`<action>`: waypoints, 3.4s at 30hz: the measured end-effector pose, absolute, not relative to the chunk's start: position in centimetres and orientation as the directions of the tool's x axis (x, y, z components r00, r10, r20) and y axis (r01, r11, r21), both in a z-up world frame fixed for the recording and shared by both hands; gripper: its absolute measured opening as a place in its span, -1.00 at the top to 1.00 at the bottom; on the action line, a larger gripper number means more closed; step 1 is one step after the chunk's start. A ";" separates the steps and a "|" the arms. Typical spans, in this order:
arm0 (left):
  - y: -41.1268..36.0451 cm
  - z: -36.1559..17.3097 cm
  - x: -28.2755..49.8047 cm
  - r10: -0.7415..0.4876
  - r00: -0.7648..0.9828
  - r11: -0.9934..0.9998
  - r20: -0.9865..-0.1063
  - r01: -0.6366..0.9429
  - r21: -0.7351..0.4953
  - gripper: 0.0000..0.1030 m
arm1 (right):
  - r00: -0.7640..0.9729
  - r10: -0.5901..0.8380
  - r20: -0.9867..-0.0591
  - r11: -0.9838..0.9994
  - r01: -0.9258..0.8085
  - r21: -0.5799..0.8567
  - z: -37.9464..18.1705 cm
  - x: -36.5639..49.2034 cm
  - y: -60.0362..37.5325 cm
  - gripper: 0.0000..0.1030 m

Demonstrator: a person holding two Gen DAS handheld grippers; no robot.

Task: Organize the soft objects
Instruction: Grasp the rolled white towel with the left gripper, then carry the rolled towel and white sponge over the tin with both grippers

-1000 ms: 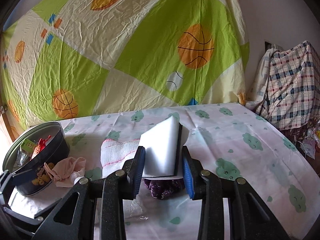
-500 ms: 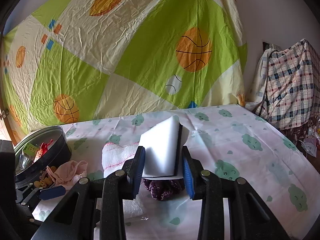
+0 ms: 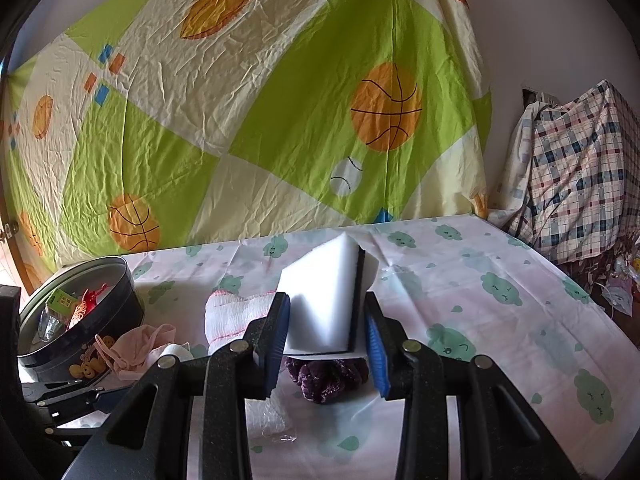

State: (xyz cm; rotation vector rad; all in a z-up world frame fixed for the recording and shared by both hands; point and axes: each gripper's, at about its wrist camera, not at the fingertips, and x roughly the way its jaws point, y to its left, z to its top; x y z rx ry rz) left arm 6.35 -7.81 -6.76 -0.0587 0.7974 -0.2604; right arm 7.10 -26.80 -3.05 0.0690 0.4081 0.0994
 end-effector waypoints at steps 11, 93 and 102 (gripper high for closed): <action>-7.3 -5.0 4.1 -0.217 0.773 0.973 -0.596 0.220 -0.069 0.36 | 0.928 0.104 -0.357 0.994 -0.086 0.067 -2.8 6.4 -26.6 0.25; 4.6 -4.0 -1.3 -0.029 0.906 0.996 -0.422 -0.010 -0.089 0.36 | 0.909 0.313 -0.277 0.947 -0.322 0.015 -2.6 0.7 -14.0 0.24; 5.7 -4.1 -1.4 -0.011 0.904 0.995 -0.427 -0.031 -0.091 0.36 | 0.901 0.335 -0.276 0.939 -0.345 0.015 -2.7 0.6 -12.9 0.24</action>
